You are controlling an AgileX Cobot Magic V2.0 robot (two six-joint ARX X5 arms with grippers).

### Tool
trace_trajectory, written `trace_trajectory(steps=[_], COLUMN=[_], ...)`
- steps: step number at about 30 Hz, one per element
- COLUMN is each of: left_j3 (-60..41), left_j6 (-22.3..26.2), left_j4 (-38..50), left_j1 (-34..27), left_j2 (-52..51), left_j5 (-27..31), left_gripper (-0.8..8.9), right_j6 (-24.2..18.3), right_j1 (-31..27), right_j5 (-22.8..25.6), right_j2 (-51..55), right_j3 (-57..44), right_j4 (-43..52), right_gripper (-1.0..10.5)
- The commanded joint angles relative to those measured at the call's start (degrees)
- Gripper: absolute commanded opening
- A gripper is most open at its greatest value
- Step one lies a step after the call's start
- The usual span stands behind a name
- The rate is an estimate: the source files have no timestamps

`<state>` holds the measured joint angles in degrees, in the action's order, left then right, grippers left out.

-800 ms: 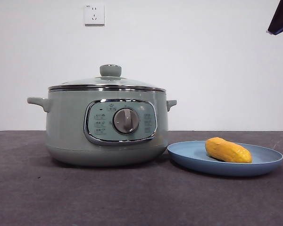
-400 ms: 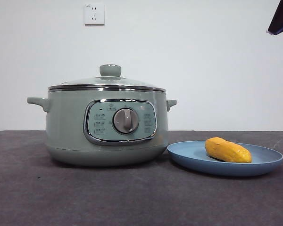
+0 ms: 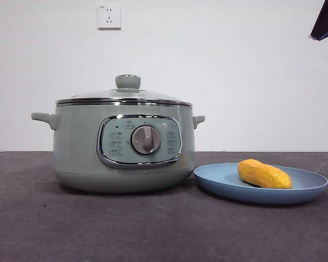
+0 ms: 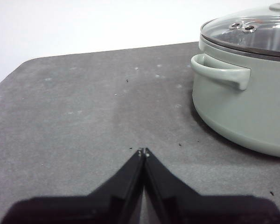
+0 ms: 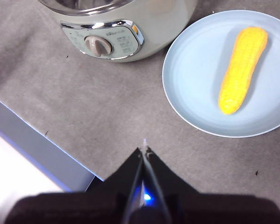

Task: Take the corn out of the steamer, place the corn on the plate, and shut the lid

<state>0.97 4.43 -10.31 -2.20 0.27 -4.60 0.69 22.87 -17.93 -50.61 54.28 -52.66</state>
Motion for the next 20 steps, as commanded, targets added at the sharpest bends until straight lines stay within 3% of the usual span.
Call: trace_trajectory(steps=[1, 4, 12, 20], left_j3=[-0.79, -0.79, -0.79, -0.79], left_j6=[-0.33, -0.33, -0.33, -0.33], left_j4=[0.28, 0.31, 0.26, 0.26], left_j1=[-0.17, -0.17, -0.17, -0.17], left_j2=[-0.11, -0.09, -0.09, -0.09], left_j5=[0.0, 0.0, 0.0, 0.0], left_gripper=[-0.04, -0.04, -0.04, -0.04], right_j6=[-2.12, -4.66, -5.68, -6.64], right_j1=[-0.55, -2.89, -12.15, -18.18], right_j5=[0.63, 0.26, -1.33, -1.2], right_j2=[0.68, 3.5, 16.0, 27.02], right_j3=[-0.28, -0.28, -1.66, -16.31], right_j4=[0.42, 2.08, 16.15, 34.18], right_gripper=[0.0, 0.0, 0.0, 0.0])
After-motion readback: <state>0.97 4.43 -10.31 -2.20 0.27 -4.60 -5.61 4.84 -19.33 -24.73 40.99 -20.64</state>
